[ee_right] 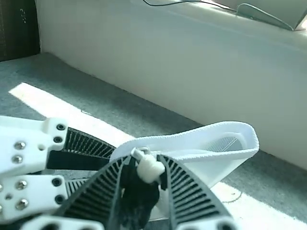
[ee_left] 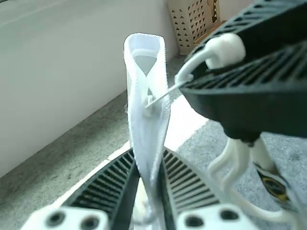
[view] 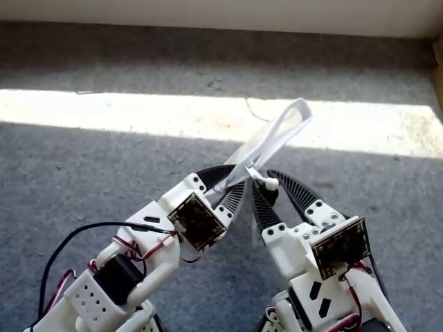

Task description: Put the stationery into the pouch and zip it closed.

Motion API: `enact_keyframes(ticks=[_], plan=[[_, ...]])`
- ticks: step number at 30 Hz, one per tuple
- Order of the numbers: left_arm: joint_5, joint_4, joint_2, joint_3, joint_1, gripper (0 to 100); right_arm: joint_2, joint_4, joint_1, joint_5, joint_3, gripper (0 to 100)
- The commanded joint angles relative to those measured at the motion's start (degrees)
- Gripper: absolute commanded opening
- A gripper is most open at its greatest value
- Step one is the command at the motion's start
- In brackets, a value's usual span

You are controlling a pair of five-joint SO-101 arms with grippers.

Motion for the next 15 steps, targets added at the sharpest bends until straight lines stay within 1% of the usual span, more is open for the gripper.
enact_keyframes(ticks=[1,4,6,11,15], plan=[[-0.4,1.8,0.1,0.2,-0.5,0,-0.1,-5.7,0.0,-1.0,-4.4,0.5],[-2.8,1.8,0.0,0.3,-0.5,0,-0.1,-6.2,0.0,-1.0,-4.4,0.5],[-2.9,2.7,0.0,0.1,-0.5,0,-0.2,-6.3,0.7,-0.8,-3.6,0.5],[-2.9,3.9,0.0,-0.1,-0.9,0,-0.2,-10.1,8.4,-1.0,1.7,0.5],[-2.9,3.9,0.0,-0.1,-2.7,0,-0.2,-13.1,11.6,-1.0,5.1,0.5]])
